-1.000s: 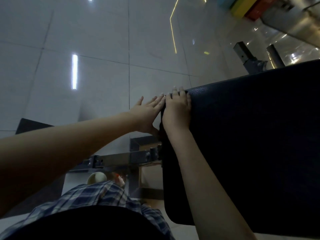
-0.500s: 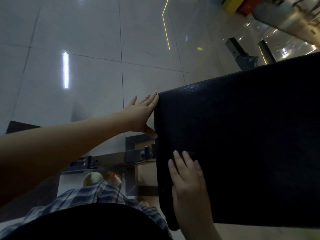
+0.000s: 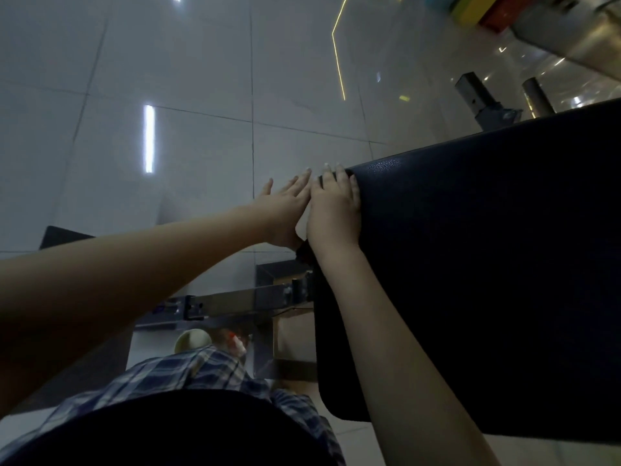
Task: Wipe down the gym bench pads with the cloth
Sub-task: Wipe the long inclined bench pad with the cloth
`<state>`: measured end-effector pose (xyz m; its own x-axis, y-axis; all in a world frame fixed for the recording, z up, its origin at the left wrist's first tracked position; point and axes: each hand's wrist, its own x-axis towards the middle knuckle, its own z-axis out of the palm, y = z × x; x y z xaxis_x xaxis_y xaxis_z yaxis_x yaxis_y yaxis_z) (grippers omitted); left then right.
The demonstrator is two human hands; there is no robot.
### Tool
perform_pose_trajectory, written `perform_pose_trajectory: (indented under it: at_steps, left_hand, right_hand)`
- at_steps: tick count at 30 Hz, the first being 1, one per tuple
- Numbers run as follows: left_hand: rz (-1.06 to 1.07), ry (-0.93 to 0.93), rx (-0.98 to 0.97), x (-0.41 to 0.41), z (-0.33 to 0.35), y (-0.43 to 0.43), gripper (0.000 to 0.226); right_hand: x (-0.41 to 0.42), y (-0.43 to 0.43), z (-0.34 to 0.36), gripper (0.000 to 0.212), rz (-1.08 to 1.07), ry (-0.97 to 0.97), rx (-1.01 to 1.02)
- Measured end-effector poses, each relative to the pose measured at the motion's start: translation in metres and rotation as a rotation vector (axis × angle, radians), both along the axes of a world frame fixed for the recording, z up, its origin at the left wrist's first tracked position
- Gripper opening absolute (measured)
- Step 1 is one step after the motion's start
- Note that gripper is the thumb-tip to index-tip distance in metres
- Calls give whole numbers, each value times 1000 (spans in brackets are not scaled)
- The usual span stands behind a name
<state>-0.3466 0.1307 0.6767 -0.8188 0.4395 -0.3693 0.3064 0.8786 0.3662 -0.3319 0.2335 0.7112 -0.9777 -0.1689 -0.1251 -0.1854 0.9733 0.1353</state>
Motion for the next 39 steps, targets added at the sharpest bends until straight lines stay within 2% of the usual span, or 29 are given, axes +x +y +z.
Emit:
perform_pose_trajectory:
  at_steps: [3,6,9,11,14,18,23,26,34,39]
  left_hand:
    - [-59,76,64,12,-6,-3,122]
    - [-111,85,165,24,-10,-6,109]
    - [-118,55,188,22,-9,-7,109]
    - [-121,51,170,19,-8,-6,112]
    - [-111,50,138,19,-8,-4,113]
    - [-93,65,97,21,-6,-1,112]
    - [-67,57,140,39,-1,5,105]
    - [-58,22,240,74,7,15,108]
    - [-15,0,274,166,24,50,116]
    - [99,-70,290,208,43,82,108]
  right_hand:
    - [37,17,10,61,26,1,-42]
    - [101,45,19,54,11,55,-100]
    - [160,75,24,48,14,95,-167]
    - [178,85,28,52,1,76,-175]
    - [162,79,25,53,14,105,-192]
    - [87,56,16,48,15,164,-164]
    - [-20,30,14,41,79,108,-43]
    - [-47,27,18,38,151,8,-14]
    - [-9,50,39,52,365,-213,81]
    - [35,71,48,53,446,-275,130]
